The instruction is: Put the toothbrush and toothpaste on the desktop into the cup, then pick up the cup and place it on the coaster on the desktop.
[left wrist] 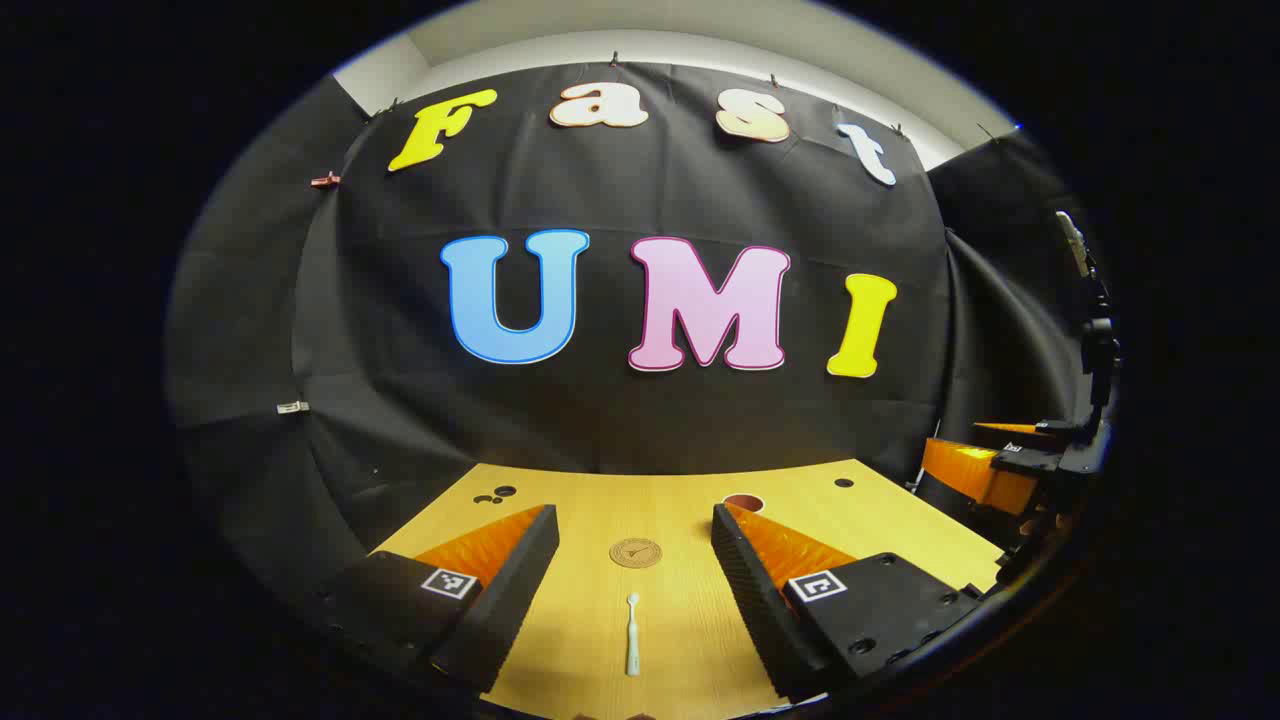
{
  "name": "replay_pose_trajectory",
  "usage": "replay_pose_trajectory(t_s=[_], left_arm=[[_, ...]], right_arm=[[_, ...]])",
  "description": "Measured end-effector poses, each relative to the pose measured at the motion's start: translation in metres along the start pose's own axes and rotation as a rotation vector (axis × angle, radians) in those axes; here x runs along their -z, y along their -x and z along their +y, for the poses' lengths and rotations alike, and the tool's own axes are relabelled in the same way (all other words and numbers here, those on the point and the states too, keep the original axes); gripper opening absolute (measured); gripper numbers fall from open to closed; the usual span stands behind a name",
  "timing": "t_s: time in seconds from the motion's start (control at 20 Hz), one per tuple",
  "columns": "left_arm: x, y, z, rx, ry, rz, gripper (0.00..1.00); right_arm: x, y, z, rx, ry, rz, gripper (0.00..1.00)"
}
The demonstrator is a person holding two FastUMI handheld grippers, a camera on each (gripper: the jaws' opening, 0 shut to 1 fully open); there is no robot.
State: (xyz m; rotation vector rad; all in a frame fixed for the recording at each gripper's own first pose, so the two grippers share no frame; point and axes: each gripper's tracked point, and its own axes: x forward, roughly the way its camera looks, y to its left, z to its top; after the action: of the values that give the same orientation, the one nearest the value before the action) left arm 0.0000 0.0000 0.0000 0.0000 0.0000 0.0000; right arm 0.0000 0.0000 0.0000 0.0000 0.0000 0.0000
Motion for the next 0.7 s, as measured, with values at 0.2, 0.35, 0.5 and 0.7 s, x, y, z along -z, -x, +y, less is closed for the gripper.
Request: replay_pose_trajectory(t_s=[0.2,0.35,0.5,0.7], left_arm=[[0.006,0.000,0.001,-0.009,0.001,0.015,0.97],[0.008,0.001,-0.001,-0.013,-0.002,0.018,0.97],[0.011,0.003,-0.003,-0.011,-0.007,0.023,0.97],[0.014,0.005,-0.005,-0.011,-0.016,0.031,0.98]], right_arm=[[0.006,-0.003,0.001,-0.012,-0.012,0.021,0.97],[0.010,-0.004,0.004,-0.027,-0.018,0.034,0.97],[0.013,-0.004,0.009,-0.045,-0.025,0.043,0.97],[0.017,-0.006,0.018,-0.068,-0.042,0.056,0.97]])
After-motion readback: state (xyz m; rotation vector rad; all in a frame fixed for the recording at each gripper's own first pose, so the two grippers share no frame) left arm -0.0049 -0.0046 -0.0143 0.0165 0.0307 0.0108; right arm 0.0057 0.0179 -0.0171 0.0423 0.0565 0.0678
